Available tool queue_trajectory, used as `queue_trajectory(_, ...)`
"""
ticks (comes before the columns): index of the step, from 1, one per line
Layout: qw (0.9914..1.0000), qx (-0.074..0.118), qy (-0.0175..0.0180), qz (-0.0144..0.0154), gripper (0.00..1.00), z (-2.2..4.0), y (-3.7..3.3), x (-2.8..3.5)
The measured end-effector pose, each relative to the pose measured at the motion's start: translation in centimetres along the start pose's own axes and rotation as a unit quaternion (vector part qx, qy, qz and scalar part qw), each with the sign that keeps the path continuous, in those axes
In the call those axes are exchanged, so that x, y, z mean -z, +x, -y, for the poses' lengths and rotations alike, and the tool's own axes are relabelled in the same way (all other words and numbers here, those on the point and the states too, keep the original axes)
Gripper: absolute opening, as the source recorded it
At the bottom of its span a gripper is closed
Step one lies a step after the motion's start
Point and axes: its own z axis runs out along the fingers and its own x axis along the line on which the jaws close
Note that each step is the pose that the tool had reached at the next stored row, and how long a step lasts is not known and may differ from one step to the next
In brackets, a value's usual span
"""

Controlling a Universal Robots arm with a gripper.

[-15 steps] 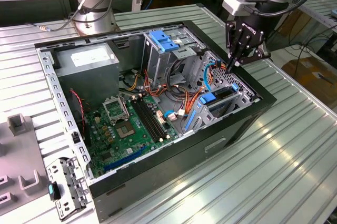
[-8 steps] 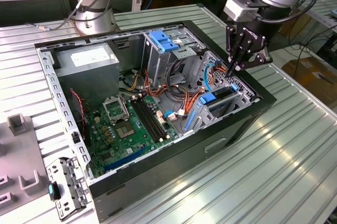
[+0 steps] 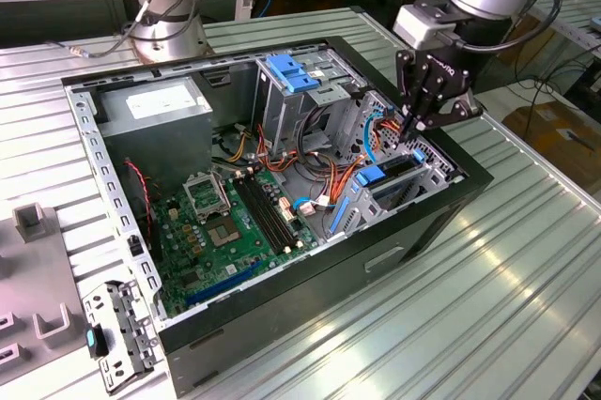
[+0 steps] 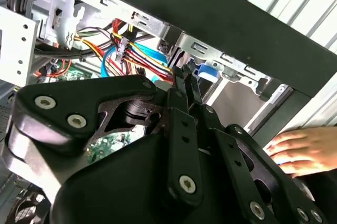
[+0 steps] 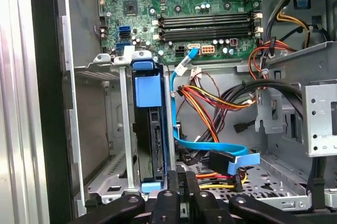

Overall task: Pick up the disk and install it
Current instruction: 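Insert the first disk wire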

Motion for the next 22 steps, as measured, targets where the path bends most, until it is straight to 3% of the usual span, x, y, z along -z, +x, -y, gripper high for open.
queue_trajectory(3,0.99999,0.001,0.0031,0.0003,0.16,-0.51,0.07,-0.09)
queue_trajectory(6,0.99999,0.004,0.0033,0.0003,0.16,-1.00,0.43,-0.14)
queue_trajectory(12,0.99994,0.010,0.0034,0.0004,0.16,-1.13,1.50,-0.52)
queue_trajectory(16,0.99988,0.015,0.0035,0.0008,0.16,-1.64,1.58,-0.76)
queue_trajectory(22,0.99987,0.015,0.0035,0.0008,0.16,-1.39,1.55,-1.05)
